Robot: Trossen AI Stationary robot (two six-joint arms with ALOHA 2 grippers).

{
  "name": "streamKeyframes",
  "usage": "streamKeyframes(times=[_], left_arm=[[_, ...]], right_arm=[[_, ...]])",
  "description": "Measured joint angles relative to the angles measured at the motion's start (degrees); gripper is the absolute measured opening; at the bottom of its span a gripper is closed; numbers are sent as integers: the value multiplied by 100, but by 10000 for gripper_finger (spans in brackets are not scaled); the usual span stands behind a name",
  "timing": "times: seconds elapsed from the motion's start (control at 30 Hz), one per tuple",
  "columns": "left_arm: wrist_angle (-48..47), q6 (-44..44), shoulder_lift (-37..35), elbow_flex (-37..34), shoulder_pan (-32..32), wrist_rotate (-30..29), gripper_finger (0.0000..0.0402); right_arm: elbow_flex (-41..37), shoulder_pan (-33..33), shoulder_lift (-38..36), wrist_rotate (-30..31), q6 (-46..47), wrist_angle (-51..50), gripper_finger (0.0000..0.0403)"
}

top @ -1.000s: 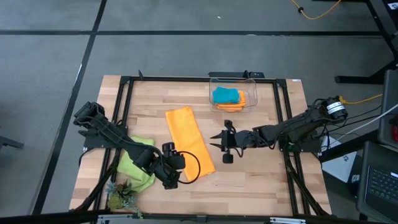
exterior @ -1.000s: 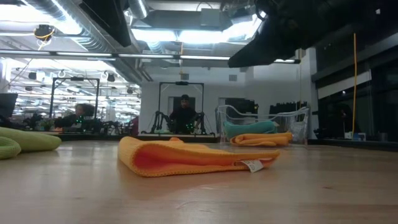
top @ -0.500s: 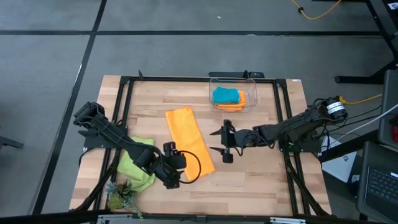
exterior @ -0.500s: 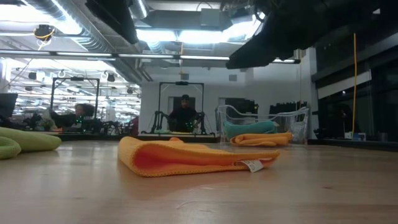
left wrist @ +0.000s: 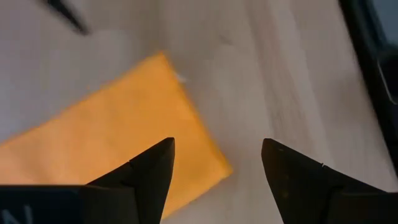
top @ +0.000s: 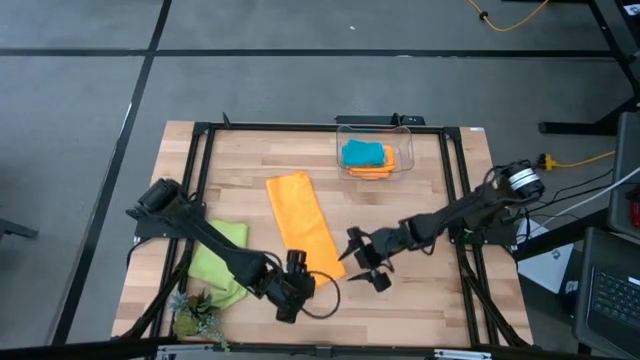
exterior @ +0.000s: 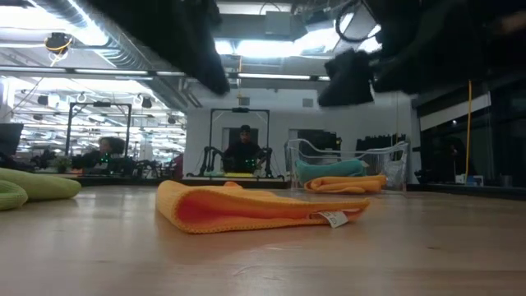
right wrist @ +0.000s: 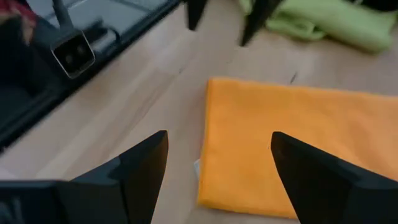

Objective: Fold microfiber towels
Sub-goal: Fold the orange microfiber towel

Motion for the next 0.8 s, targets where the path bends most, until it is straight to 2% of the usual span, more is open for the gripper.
streamKeyframes(times=[0.1,0.43,0.8], left_arm=[[-21,105,270,-4,-79,106,236],[297,105,786,-2,-80,15,236],[209,87,1068,-2,-59,-93,236]], right_arm=[[14,162,420,39,-4,382,288],[470,223,1500,95,31,403,288],[741,191,1768,393,210,-412,288]])
